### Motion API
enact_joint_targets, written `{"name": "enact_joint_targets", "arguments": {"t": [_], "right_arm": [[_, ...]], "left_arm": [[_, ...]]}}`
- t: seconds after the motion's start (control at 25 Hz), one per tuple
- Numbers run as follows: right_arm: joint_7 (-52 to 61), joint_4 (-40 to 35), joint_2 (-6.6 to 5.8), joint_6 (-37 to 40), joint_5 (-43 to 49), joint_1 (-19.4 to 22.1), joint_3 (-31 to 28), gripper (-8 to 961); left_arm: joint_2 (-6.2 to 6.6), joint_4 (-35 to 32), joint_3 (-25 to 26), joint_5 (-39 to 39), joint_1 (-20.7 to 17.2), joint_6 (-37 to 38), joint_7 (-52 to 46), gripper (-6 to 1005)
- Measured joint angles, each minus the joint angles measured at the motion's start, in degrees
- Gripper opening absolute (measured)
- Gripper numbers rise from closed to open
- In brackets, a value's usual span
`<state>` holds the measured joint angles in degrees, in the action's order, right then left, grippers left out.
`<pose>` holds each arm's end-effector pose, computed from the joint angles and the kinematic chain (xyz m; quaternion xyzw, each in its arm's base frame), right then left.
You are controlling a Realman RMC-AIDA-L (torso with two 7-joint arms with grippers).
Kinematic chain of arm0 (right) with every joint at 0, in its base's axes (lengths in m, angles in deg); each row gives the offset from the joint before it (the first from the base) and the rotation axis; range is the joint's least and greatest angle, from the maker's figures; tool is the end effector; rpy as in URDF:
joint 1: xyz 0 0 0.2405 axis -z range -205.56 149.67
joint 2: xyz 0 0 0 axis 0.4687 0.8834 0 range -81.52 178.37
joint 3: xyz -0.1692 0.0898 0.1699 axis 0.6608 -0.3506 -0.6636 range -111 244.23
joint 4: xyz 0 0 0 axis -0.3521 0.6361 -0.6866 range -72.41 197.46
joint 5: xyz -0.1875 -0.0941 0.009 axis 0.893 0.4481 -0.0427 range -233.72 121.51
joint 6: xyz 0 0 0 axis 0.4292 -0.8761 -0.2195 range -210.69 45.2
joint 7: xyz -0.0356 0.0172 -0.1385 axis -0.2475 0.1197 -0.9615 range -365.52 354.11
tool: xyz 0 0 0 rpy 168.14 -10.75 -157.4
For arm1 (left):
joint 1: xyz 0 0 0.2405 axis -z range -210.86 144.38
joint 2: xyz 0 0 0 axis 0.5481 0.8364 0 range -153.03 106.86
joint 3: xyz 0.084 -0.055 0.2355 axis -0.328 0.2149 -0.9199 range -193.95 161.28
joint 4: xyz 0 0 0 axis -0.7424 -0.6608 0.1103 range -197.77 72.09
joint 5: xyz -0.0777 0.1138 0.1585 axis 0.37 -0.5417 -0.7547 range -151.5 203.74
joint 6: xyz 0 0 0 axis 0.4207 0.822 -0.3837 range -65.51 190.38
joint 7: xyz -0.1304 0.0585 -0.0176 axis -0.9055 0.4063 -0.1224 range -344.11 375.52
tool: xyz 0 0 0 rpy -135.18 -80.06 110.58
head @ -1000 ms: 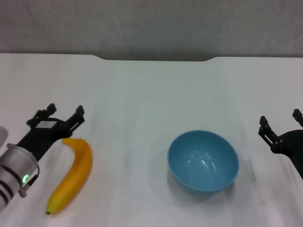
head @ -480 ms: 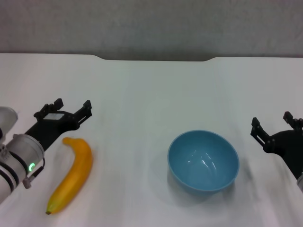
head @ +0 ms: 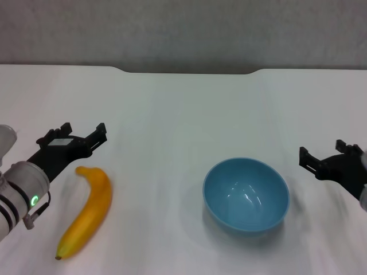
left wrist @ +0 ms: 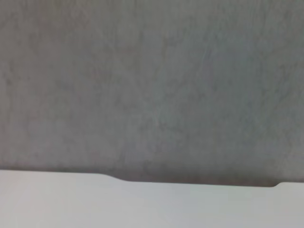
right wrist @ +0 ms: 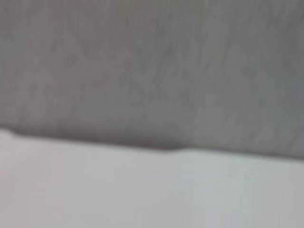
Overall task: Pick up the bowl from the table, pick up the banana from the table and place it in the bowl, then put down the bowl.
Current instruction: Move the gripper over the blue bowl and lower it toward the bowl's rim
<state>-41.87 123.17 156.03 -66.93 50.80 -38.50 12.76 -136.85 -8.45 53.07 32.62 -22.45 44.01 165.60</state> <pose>0.2957 0.3318 -0.0306 -0.7713 0.3350 0.1435 0.5218 -0.2833 0.3495 -0.0239 -0.7469 -0.3745 -0.2579 0.4851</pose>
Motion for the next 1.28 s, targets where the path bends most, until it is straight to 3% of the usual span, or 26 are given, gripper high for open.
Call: {"name": "enact_joint_targets", "arguments": {"t": [0.04, 0.12, 0.2, 0.24, 0.44, 0.64, 0.88, 1.08, 1.28], "right_arm": [[-3.1, 1.6, 1.07, -5.1, 0.0, 1.0, -4.4, 888], [-9.9, 3.9, 4.69, -17.7, 0.5, 2.5, -14.1, 888], [-13.9, 5.1, 7.41, -28.2, 1.9, 3.1, -22.9, 887], [-14.7, 5.7, 7.82, -33.2, 2.8, 3.1, -26.3, 887], [-6.7, 8.2, 7.36, -46.1, 11.9, 1.0, -32.8, 887], [1.3, 13.8, 7.45, -52.6, 22.0, 0.6, -36.3, 886], [5.1, 16.3, 7.40, -60.9, 25.3, -3.0, -41.1, 885], [6.6, 12.5, 7.31, -64.8, 25.1, -7.4, -43.0, 885], [6.9, 2.1, 7.37, -68.9, 24.8, -14.8, -43.5, 884]], "left_arm": [[-0.05, -0.3, 0.0, 0.0, 0.1, 0.0, 0.0, 876], [-0.12, -0.8, 0.0, 0.0, 0.3, 0.0, -0.1, 876], [-0.20, -1.6, 0.0, 0.0, 0.6, 0.1, -0.1, 876], [-0.31, -2.1, 0.0, 0.0, 0.9, 0.0, -0.1, 876], [-0.74, -5.2, 0.5, 0.1, 2.0, -0.2, -0.2, 874], [-1.09, -6.8, 0.8, 0.1, 2.8, -0.3, -0.2, 872], [-1.16, -8.8, 0.8, 0.3, 4.2, -0.1, -0.2, 870], [-1.27, -9.8, 0.8, 0.2, 4.9, 0.1, -0.2, 868], [-1.60, -11.0, 0.8, 0.1, 5.7, 0.1, -0.2, 866]]}}
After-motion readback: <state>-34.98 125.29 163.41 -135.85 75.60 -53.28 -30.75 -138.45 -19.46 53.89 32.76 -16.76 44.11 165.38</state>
